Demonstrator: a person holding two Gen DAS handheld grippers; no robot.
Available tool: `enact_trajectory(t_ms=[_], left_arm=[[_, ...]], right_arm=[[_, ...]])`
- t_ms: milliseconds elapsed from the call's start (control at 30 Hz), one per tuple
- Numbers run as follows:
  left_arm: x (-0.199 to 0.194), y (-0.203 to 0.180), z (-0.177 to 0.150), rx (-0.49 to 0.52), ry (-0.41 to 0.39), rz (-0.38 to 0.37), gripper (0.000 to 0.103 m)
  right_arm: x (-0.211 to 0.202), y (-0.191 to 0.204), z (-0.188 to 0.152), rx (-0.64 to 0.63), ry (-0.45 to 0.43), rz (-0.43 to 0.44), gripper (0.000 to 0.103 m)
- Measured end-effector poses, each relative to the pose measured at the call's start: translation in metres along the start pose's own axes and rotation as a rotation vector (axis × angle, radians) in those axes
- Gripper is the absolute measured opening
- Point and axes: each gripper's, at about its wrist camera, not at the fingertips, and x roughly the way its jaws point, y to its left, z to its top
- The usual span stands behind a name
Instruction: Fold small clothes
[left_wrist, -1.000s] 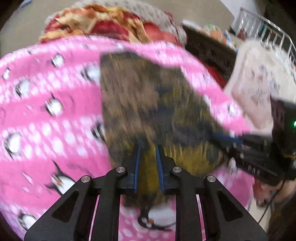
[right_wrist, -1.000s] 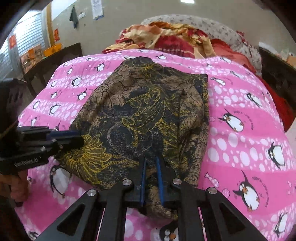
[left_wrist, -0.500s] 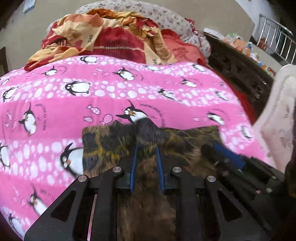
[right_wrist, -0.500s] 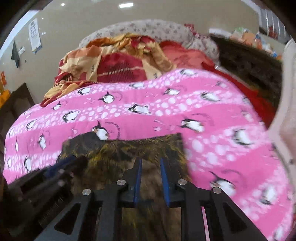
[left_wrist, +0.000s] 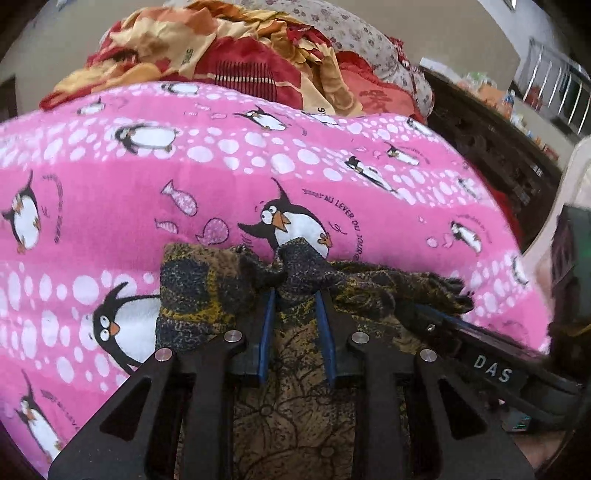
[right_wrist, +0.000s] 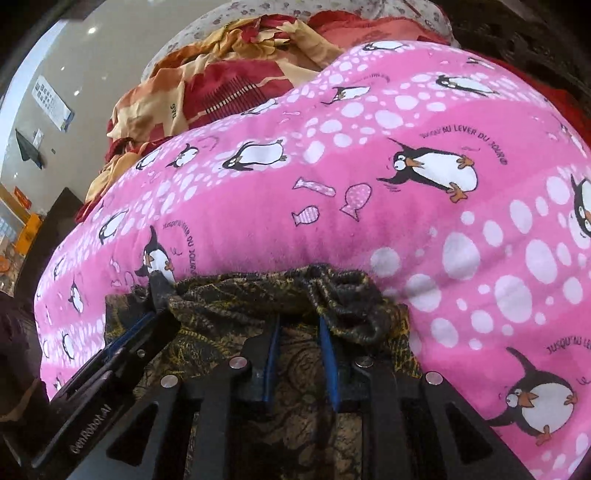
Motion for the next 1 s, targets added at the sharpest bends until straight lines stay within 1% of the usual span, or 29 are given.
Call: enact_trajectory(t_ms=[67,100,133,167,200,233,267,300,333,400,433,467,500,533,567,633,667,700,733,767,800,867,900,933,967,1000], left_arm=[[-0.002,-0.012,0.002,0.064,0.015,0.055,0.023],[-0.007,-0.016,0.006,0.101,0.040,0.072,0.023],[-0.013,-0.018,0.009,0.116,0.058,0.076,0.023],[-0.026,-0.017,0.013,0.106,0.070,0.056,0.023],[-0.038,-0.014,0.013,0.083,0.066,0.020,0.023],[-0.051,-0.011,0.011,0.062,0.055,-0.015,0.023],[-0.070,-0.008,0.005,0.051,0.026,-0.034,0.023],[-0.082,-0.006,-0.003,0.048,0.007,-0.030,0.023],[-0.093,-0.004,-0.015,0.040,-0.004,-0.019,0.023],[-0.095,-0.002,-0.036,0.017,0.021,-0.030,0.023],[-0.084,0.000,-0.049,0.020,0.066,-0.035,0.023],[-0.071,0.002,-0.057,0.024,0.115,-0.021,0.023],[-0.058,0.006,-0.066,0.022,0.156,-0.018,0.023],[-0.057,0.008,-0.069,0.029,0.131,-0.035,0.023],[-0.059,0.006,-0.068,0.042,0.134,-0.038,0.023],[-0.061,0.007,-0.061,0.031,0.170,-0.043,0.023],[-0.064,0.007,-0.059,0.028,0.177,-0.042,0.023],[-0.073,0.007,-0.056,0.019,0.170,-0.035,0.023],[-0.082,0.006,-0.055,0.014,0.152,-0.032,0.023],[-0.096,0.004,-0.058,0.009,0.122,-0.046,0.023],[-0.104,0.001,-0.061,0.008,0.100,-0.064,0.023],[-0.108,-0.009,-0.073,0.026,0.085,-0.076,0.039],[-0.098,-0.014,-0.081,0.055,0.112,-0.053,0.049],[-0.081,-0.017,-0.089,0.078,0.168,-0.034,0.049],[-0.077,-0.021,-0.094,0.117,0.142,-0.020,0.049],[-0.081,-0.026,-0.094,0.148,0.120,-0.001,0.049]], right_arm=[[-0.004,0.001,-0.003,0.001,0.001,0.000,0.021],[-0.007,0.002,-0.001,0.005,0.023,-0.001,0.021],[-0.012,0.003,0.002,-0.001,0.058,-0.011,0.021],[-0.030,0.006,0.007,-0.004,0.061,-0.060,0.021],[-0.053,0.012,0.008,-0.021,0.002,-0.075,0.021],[-0.074,0.018,0.005,-0.063,-0.052,-0.060,0.022],[-0.089,0.024,0.001,-0.107,-0.081,-0.049,0.024],[-0.104,0.035,-0.007,-0.166,-0.091,-0.048,0.024],[-0.110,0.042,-0.014,-0.206,-0.075,-0.054,0.024],[-0.114,0.058,-0.034,-0.300,-0.040,-0.037,0.024],[-0.110,0.061,-0.043,-0.326,-0.030,-0.045,0.024],[-0.100,0.059,-0.054,-0.339,-0.008,-0.058,0.024],[-0.083,0.050,-0.064,-0.344,0.036,-0.096,0.024],[-0.066,0.039,-0.071,-0.339,0.084,-0.123,0.024],[-0.067,0.026,-0.077,-0.309,0.034,-0.065,0.023],[-0.072,0.014,-0.072,-0.223,0.047,-0.007,0.023],[-0.078,0.014,-0.067,-0.198,0.064,-0.006,0.022],[-0.085,0.020,-0.065,-0.217,0.063,-0.028,0.022],[-0.095,0.027,-0.065,-0.247,0.045,-0.063,0.022],[-0.113,0.039,-0.069,-0.300,0.003,-0.096,0.022],[-0.122,0.044,-0.074,-0.326,-0.021,-0.093,0.022],[-0.140,0.050,-0.091,-0.352,-0.059,-0.084,0.027],[-0.138,0.049,-0.100,-0.347,-0.055,-0.107,0.030],[-0.129,0.046,-0.109,-0.343,-0.025,-0.139,0.041],[-0.111,0.039,-0.122,-0.352,0.041,-0.176,0.042],[-0.111,0.040,-0.127,-0.384,0.001,-0.186,0.041]])
